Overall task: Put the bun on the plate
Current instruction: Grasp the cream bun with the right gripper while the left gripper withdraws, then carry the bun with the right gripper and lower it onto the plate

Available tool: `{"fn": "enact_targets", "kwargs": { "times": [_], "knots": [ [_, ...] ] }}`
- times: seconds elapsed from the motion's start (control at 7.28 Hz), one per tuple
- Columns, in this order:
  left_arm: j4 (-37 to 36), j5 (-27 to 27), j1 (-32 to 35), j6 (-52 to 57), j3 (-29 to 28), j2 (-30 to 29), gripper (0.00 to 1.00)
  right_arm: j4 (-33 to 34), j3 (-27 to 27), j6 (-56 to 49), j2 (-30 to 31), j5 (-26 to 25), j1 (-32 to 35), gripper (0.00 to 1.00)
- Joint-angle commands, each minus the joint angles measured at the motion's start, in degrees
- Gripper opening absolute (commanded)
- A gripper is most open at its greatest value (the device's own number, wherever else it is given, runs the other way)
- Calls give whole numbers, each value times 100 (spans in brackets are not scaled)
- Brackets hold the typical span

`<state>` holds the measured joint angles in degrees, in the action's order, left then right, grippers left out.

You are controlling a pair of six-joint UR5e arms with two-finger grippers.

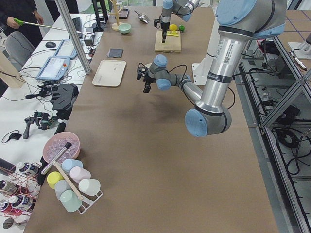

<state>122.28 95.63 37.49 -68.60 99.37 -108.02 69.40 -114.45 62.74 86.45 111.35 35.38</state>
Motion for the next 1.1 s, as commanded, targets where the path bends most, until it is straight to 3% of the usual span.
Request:
{"fn": "enact_targets", "kwargs": {
  "times": [0.0,0.14,0.41,0.69,0.96],
  "knots": [
    [67,219,644,690,-188,264,98,1261,158,306,-1491,-130,-117,0],
    [181,184,672,707,-399,343,98,1852,403,553,-2292,-479,-388,0],
    [262,254,873,734,-444,755,98,2069,1158,573,-3306,-727,-566,0],
    [262,263,944,734,-576,801,98,2034,1660,564,-3730,-816,-611,0],
    [270,840,1311,1267,-917,809,98,2016,2223,555,-4057,-1149,-847,0]
  ]
}}
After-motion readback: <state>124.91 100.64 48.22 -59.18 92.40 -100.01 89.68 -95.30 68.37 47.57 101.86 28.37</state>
